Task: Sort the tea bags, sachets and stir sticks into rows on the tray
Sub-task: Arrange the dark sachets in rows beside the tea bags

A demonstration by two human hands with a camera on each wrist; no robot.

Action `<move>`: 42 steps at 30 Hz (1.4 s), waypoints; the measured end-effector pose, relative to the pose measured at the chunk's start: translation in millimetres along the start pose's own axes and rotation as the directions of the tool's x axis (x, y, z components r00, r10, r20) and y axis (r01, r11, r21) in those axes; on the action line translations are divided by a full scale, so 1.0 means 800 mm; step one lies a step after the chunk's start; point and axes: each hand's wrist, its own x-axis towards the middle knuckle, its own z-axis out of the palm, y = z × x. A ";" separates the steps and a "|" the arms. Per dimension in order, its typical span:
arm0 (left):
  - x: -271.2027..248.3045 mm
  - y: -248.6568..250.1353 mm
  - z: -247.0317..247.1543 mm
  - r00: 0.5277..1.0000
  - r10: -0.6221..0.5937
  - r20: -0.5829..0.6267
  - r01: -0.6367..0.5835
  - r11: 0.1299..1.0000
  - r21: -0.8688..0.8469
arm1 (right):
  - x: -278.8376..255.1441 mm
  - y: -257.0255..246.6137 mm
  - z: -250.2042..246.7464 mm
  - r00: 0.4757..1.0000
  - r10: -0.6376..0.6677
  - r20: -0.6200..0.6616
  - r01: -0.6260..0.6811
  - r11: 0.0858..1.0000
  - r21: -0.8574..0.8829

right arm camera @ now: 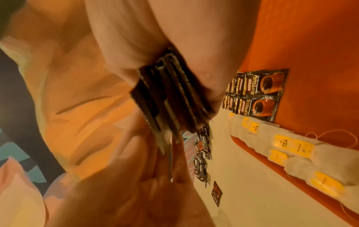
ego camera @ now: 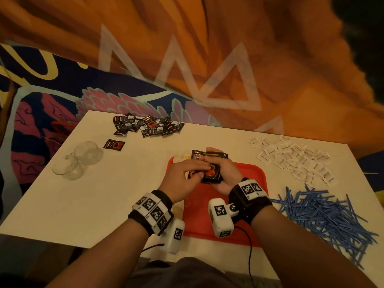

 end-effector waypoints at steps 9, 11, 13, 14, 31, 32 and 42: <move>0.014 0.025 -0.001 0.831 -0.470 0.298 0.541 0.560 -0.628 | -0.023 -0.002 0.026 0.969 -0.217 0.119 0.234 0.960 -0.156; 0.015 0.028 -0.003 0.817 -0.454 0.356 0.568 0.522 -0.636 | -0.025 0.001 0.028 0.964 -0.220 0.151 0.251 0.940 -0.230; 0.016 0.030 -0.006 0.807 -0.459 0.373 0.585 0.528 -0.615 | -0.025 0.003 0.024 0.965 -0.194 0.174 0.237 0.934 -0.269; 0.017 0.029 -0.007 0.806 -0.468 0.361 0.585 0.544 -0.601 | -0.024 0.003 0.021 0.965 -0.197 0.175 0.244 0.918 -0.311; 0.010 0.014 -0.020 0.805 -0.473 0.359 0.577 0.484 -0.658 | -0.032 -0.017 0.026 0.787 -0.195 0.585 0.483 -0.393 -0.782; 0.008 0.013 -0.024 0.798 -0.440 0.413 0.581 0.375 -0.723 | -0.031 -0.015 0.024 0.759 -0.220 0.613 0.538 -0.318 -0.781; 0.008 0.011 -0.020 0.841 -0.356 0.407 0.502 0.234 -0.833 | -0.041 -0.020 0.037 0.692 -0.210 0.691 0.684 -0.114 -0.720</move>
